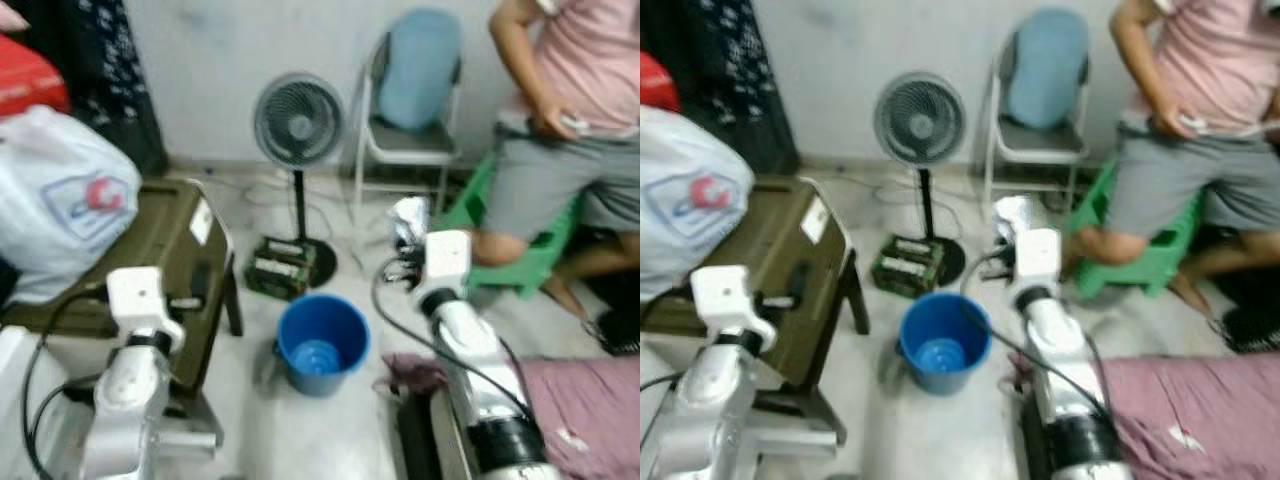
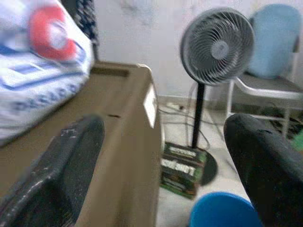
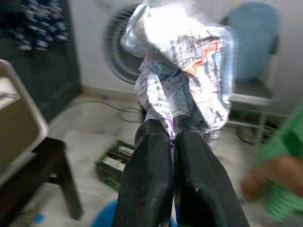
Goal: Clean up the room
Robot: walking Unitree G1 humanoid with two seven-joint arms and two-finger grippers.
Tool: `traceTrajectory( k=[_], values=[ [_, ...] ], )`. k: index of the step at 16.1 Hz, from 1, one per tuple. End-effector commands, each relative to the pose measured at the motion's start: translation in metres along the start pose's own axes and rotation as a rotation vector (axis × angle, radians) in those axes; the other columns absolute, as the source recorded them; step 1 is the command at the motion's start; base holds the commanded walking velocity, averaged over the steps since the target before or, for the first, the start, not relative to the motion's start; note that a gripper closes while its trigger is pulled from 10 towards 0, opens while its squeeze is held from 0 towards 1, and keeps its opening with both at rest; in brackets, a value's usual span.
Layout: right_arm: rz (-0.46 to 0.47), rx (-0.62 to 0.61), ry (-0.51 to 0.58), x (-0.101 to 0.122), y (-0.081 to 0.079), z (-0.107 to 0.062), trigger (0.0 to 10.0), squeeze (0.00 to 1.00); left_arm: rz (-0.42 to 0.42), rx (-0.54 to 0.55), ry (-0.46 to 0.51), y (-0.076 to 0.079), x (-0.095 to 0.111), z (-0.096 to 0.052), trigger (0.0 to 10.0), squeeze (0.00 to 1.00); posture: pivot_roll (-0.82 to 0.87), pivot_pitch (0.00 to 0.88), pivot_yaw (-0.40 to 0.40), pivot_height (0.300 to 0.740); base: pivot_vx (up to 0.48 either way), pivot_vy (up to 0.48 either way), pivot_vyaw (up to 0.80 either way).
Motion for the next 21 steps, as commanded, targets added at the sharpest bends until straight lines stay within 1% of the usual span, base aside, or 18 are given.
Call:
traceTrajectory(
  k=[1,3,4,5,10,12,21],
  values=[
    [-0.015,-0.040,-0.007,-0.002,0.016,-0.002,10.0,0.00,-0.017,-0.039,-0.006,0.012,-0.002,0.000,10.0,0.00,-0.04,0.000,-0.086,0.740,0.000,0.000,0.00],
    [-0.010,-0.044,-0.006,-0.002,0.018,-0.003,10.0,0.00,-0.034,-0.041,-0.004,0.013,-0.002,-0.001,10.0,0.00,-0.04,0.000,-0.086,0.740,0.000,0.000,0.00],
    [0.010,-0.057,-0.001,-0.001,0.021,-0.004,10.0,0.00,-0.053,-0.046,0.007,0.014,0.000,-0.001,10.0,0.00,-0.04,0.000,-0.082,0.740,0.000,0.000,0.00],
    [0.003,-0.053,-0.007,-0.002,0.020,-0.004,10.0,0.00,-0.050,-0.048,0.006,0.014,0.000,0.000,10.0,0.00,-0.04,0.000,-0.082,0.740,0.000,0.000,0.00],
    [0.011,-0.062,-0.011,-0.003,0.021,-0.004,10.0,0.00,-0.051,-0.077,0.003,0.018,0.000,-0.001,10.0,0.00,-0.05,0.000,-0.075,0.740,0.000,0.000,-0.77],
    [0.019,-0.049,-0.011,-0.003,0.020,-0.005,10.0,0.00,-0.056,-0.081,0.012,0.020,0.001,-0.001,10.0,0.00,-0.05,0.000,-0.078,0.740,0.000,0.000,-0.27],
    [0.014,-0.035,-0.016,-0.004,0.018,-0.006,10.0,0.00,-0.065,-0.115,0.018,0.025,0.002,-0.003,10.0,0.00,-0.05,0.000,-0.079,0.740,0.400,0.000,0.00]
  ],
)
Point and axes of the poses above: a point about 5 cm out from each wrist's last joint towards the gripper, its own z axis pointing out of the wrist towards the gripper, its own x axis along the axis of the wrist's last joint, y = z × x, the point moved 6 cm from there along z, pointing out of the wrist towards the gripper, and after that the axes turned 8 degrees about -z, right-handed, at the moved point
